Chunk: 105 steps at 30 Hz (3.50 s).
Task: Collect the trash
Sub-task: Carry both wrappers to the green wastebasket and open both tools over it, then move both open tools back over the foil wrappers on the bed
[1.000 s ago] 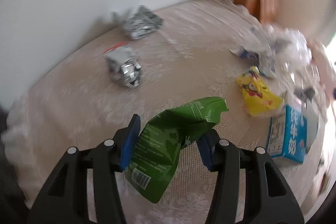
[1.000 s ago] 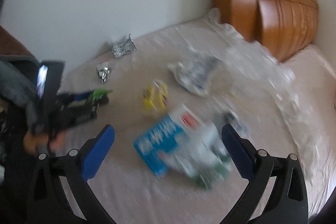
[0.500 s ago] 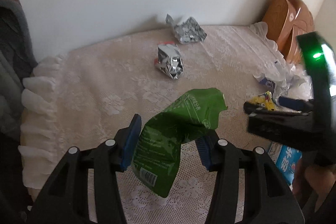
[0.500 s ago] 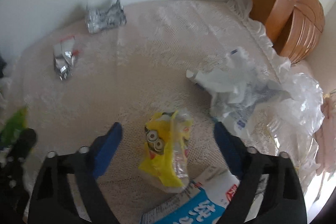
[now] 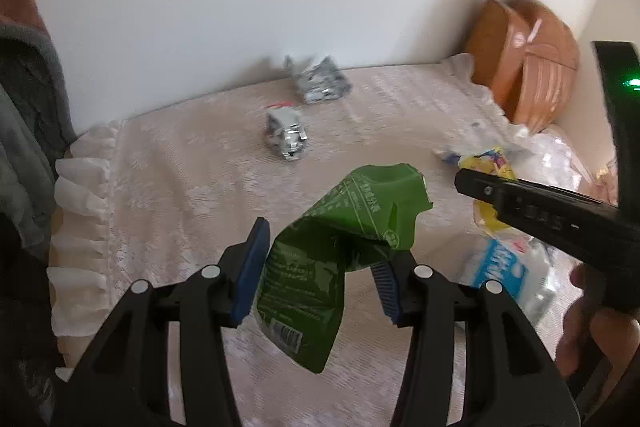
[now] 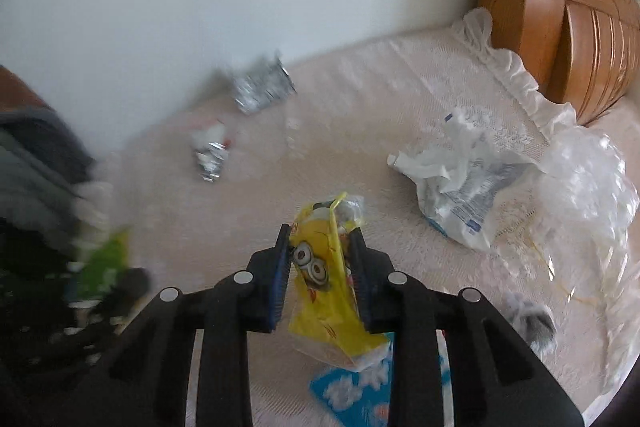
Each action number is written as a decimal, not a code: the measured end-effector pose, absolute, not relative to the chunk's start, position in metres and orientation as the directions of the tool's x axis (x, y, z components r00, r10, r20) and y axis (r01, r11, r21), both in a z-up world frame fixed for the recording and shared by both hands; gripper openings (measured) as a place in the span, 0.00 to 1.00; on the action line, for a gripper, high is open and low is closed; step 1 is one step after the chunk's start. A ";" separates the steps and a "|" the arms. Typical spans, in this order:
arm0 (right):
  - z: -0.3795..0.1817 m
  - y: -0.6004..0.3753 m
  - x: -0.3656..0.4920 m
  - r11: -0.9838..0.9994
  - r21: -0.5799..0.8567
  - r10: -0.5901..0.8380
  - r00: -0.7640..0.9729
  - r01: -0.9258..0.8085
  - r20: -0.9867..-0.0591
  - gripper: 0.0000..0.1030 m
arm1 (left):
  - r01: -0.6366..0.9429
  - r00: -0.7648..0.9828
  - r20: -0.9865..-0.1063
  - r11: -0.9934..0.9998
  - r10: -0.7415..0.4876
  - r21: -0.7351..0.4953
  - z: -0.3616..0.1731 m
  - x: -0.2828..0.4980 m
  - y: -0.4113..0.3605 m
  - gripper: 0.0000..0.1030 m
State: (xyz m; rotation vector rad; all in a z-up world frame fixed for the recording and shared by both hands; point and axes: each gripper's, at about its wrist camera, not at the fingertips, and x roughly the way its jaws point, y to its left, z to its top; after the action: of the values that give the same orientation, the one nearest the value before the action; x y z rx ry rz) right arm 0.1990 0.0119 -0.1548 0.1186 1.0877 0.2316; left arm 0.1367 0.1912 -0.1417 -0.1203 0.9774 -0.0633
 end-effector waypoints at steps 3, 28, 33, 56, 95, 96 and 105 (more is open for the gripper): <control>-0.130 -0.009 0.160 0.967 0.222 0.254 0.485 -0.124 -0.837 0.28 | 0.053 0.569 -0.810 0.989 -0.143 -0.137 -0.126 0.122 0.172 0.47; -0.105 -0.311 -0.176 0.887 0.152 -0.110 0.520 0.435 -0.847 0.31 | 0.728 0.277 -0.819 0.666 -0.502 -0.163 -0.095 -0.081 -0.165 0.47; -0.113 -0.338 -0.193 0.879 0.135 -0.135 0.509 0.458 -0.850 0.31 | 0.774 0.229 -0.842 0.616 -0.488 -0.146 -0.108 -0.108 -0.206 0.47; -0.166 -0.383 -0.216 0.888 0.156 -0.054 0.436 0.432 -0.898 0.69 | 0.775 0.254 -0.860 0.625 -0.443 -0.093 -0.131 -0.121 -0.253 0.82; -0.083 -0.240 -0.066 0.966 0.194 0.050 0.611 0.172 -0.790 0.98 | 0.223 0.564 -0.799 0.970 -0.206 -0.093 -0.082 0.009 0.018 0.93; -0.082 -0.231 -0.057 0.968 0.200 0.066 0.614 0.152 -0.787 0.98 | 0.196 0.570 -0.800 0.977 -0.186 -0.088 -0.084 0.016 0.028 0.93; -0.082 -0.161 0.026 0.976 0.216 0.168 0.602 0.007 -0.781 0.98 | -0.031 0.596 -0.803 0.999 -0.001 -0.024 -0.106 0.096 0.121 0.93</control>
State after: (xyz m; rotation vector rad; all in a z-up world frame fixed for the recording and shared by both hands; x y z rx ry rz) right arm 0.0263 -0.1609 -0.0816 0.2052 0.9219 0.0943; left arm 0.0957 0.1214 -0.1061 -0.0370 0.9317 0.0173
